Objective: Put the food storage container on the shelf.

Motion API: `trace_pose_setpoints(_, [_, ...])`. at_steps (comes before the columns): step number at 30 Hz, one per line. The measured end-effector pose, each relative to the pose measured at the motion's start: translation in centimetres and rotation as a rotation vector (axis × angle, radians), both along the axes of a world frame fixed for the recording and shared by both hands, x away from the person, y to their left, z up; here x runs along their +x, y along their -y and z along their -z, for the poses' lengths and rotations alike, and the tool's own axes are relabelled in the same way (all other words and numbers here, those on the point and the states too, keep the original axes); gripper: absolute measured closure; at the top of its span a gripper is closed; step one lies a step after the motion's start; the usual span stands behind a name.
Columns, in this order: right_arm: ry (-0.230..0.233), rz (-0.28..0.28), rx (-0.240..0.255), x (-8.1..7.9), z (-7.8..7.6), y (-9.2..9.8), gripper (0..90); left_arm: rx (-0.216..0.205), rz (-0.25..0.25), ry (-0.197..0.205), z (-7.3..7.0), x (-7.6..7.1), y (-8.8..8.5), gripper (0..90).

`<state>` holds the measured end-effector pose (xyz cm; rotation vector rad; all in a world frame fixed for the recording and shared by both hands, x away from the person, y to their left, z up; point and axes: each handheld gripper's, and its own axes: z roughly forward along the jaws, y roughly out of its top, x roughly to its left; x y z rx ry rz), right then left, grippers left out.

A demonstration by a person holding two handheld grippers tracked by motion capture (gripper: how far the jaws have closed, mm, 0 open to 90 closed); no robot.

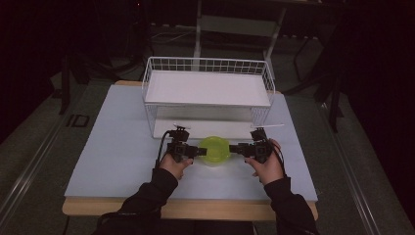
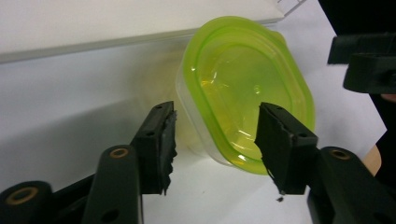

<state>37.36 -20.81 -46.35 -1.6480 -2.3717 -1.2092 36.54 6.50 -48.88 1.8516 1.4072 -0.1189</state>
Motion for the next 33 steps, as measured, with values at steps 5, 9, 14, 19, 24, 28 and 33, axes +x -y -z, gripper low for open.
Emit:
trace_pose_setpoints(5, [-0.093, 0.024, 0.035, 0.7, 1.3, -0.3, 58.8, -0.015, 0.011, -0.037, 0.6, 0.2, 0.0, 58.1])
trace_pose_setpoints(9, [-0.131, 0.032, 0.053, 1.0, 1.8, -0.5, 62.4, -0.031, 0.017, -0.038, 0.6, 0.2, 0.0, 63.4])
trace_pose_setpoints(14, [-0.171, 0.045, 0.095, 1.2, 2.3, -0.7, 74.1, -0.04, 0.015, -0.058, 0.5, 0.3, -0.2, 71.3])
trace_pose_setpoints(19, [-0.174, 0.068, 0.111, 0.9, 2.4, -0.7, 77.7, -0.084, 0.042, -0.123, 0.5, 0.4, -0.4, 74.1])
trace_pose_setpoints(24, [-0.152, 0.076, 0.098, 0.3, 2.1, -0.9, 79.6, -0.066, 0.018, -0.126, 0.2, 0.0, -0.3, 78.1])
trace_pose_setpoints(28, [-0.094, 0.067, 0.032, -0.4, 1.5, -1.6, 79.7, -0.046, 0.01, -0.1, -0.5, -0.4, -0.3, 81.0])
trace_pose_setpoints(33, [-0.036, 0.064, 0.038, -1.1, 0.3, -1.7, 79.8, -0.048, -0.004, -0.063, -1.9, -1.0, -0.4, 81.3])
